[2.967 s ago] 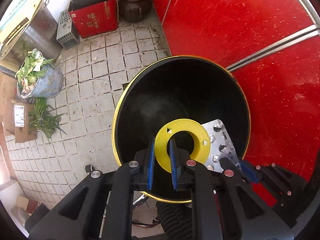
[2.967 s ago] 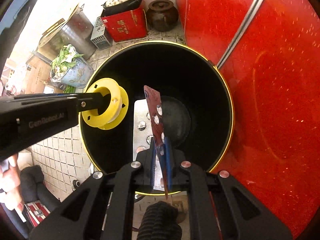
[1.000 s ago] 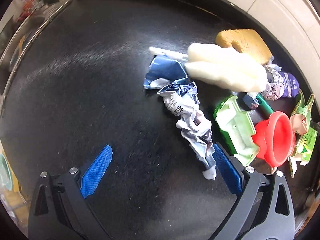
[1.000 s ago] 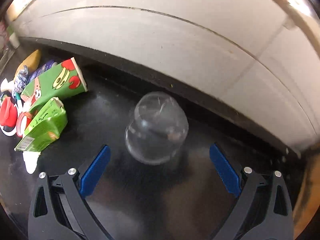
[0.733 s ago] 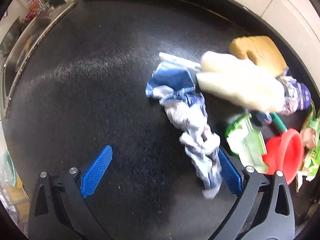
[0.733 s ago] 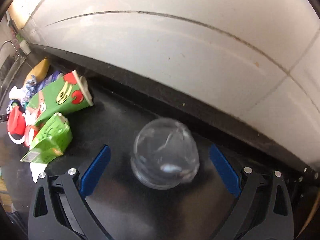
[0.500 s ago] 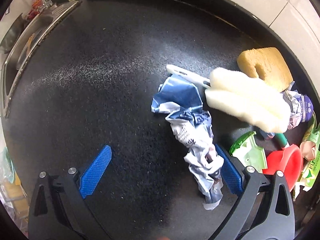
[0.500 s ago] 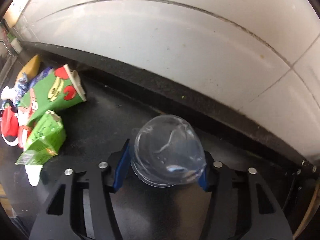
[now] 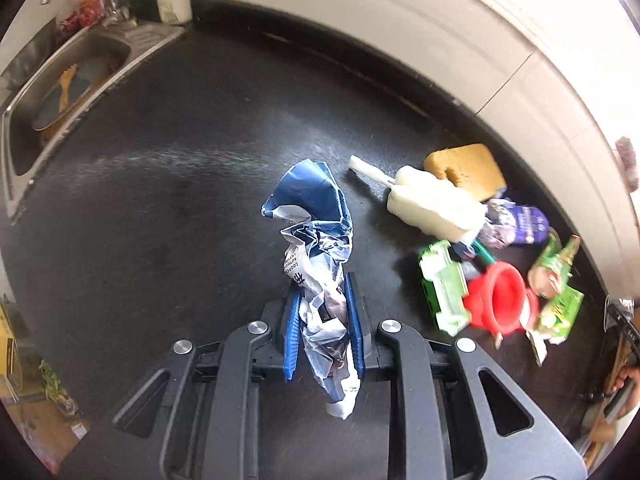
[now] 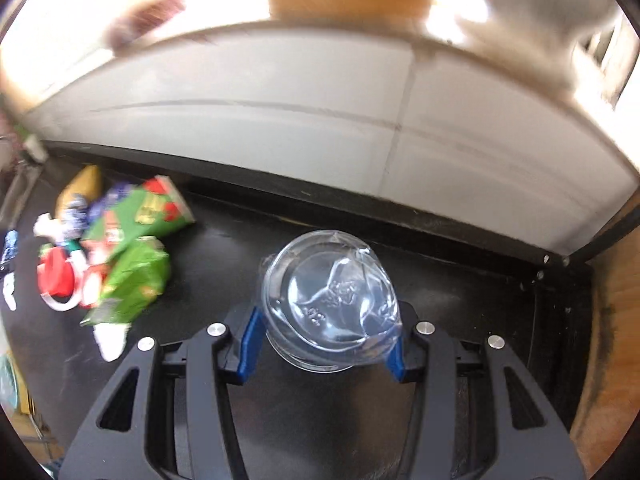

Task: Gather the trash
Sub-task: 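Carry the blue wrapper and clear cup in both tools over the bin, then open both tools to drop the wrapper and cup into the bin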

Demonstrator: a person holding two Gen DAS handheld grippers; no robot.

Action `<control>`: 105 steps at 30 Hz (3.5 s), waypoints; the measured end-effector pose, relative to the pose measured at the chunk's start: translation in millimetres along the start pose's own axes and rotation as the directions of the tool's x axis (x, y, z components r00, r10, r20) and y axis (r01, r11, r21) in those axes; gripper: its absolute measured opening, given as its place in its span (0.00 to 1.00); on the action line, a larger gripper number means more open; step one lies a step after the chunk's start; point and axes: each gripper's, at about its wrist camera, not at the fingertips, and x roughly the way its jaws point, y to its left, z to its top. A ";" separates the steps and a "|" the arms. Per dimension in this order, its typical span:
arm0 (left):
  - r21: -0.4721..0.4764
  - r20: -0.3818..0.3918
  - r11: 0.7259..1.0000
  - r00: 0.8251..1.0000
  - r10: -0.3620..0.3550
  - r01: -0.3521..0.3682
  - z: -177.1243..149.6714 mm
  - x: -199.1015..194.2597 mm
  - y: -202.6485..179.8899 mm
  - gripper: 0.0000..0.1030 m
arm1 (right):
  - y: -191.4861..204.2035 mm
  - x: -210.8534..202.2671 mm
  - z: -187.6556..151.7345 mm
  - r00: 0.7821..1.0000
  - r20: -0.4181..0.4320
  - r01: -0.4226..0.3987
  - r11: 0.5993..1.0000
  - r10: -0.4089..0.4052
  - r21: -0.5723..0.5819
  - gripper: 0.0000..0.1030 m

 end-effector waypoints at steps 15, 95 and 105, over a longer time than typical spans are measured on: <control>-0.200 0.119 0.976 0.986 0.113 -0.088 -146.0 -110.3 121.4 0.19 | 217.6 -48.4 -16.8 0.951 -0.026 -0.304 0.923 0.307 -0.234 0.49; -0.770 -0.216 0.517 0.915 0.342 -0.375 -358.3 -45.6 456.1 0.87 | 771.0 105.4 -387.0 0.719 -0.645 -0.695 0.236 0.259 -0.679 0.85; -0.749 -0.062 0.549 0.863 0.501 -0.372 -307.9 -195.6 400.2 0.94 | 716.2 -51.0 -264.7 0.694 -0.523 -0.673 0.188 0.495 -0.715 0.93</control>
